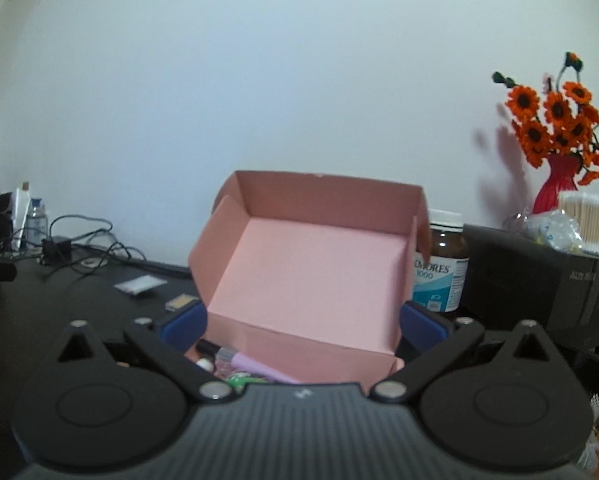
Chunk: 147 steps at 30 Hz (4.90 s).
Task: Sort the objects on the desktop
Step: 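Raise the right tool up and away from the pink box, then move the left tool down toward the clear alcohol pad packet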
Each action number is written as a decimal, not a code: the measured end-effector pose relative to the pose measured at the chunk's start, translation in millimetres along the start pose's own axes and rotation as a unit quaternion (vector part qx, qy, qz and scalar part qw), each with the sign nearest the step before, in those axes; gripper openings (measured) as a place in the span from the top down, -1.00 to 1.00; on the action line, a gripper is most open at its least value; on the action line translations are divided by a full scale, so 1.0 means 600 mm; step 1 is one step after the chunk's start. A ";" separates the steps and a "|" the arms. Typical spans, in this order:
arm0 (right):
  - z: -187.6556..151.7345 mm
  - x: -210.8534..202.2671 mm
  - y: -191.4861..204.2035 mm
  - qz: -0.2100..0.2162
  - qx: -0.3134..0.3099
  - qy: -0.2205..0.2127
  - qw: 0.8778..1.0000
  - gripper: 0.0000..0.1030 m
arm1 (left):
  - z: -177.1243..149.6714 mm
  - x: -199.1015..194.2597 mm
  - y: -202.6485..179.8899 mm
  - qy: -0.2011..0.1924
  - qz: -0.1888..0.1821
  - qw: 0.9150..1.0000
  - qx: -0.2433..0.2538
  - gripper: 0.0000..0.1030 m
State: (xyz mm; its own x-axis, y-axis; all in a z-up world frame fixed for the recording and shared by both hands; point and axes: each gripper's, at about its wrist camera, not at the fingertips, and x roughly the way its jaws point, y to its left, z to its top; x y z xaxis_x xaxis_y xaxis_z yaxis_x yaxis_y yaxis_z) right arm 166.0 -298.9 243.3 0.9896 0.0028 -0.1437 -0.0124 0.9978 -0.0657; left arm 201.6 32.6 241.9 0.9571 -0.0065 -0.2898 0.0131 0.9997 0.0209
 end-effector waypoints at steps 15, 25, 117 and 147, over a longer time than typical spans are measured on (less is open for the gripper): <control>-0.012 0.006 -0.046 0.020 0.101 -0.003 0.995 -0.99 | 0.001 0.010 -0.002 0.020 0.012 1.000 0.004 -1.00; -0.010 -0.009 -0.086 0.026 0.199 -0.043 0.979 -0.99 | 0.000 0.015 -0.006 0.031 0.023 0.999 0.008 -1.00; -0.025 0.003 -0.079 0.042 0.201 0.025 0.978 -0.99 | 0.087 0.200 -0.096 0.046 -0.046 0.996 0.053 -1.00; -0.022 0.004 -0.075 0.052 0.195 0.025 0.979 -0.99 | 0.079 0.386 -0.130 0.116 -0.045 0.982 0.141 -1.00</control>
State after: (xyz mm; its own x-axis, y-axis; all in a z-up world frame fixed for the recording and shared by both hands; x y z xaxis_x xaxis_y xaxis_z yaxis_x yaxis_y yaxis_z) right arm 167.3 -344.6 232.9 0.9775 0.1124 -0.1785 -0.0477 0.9421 0.3319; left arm 436.0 -48.3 218.8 0.8574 -0.0571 -0.5114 0.2063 0.9486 0.2400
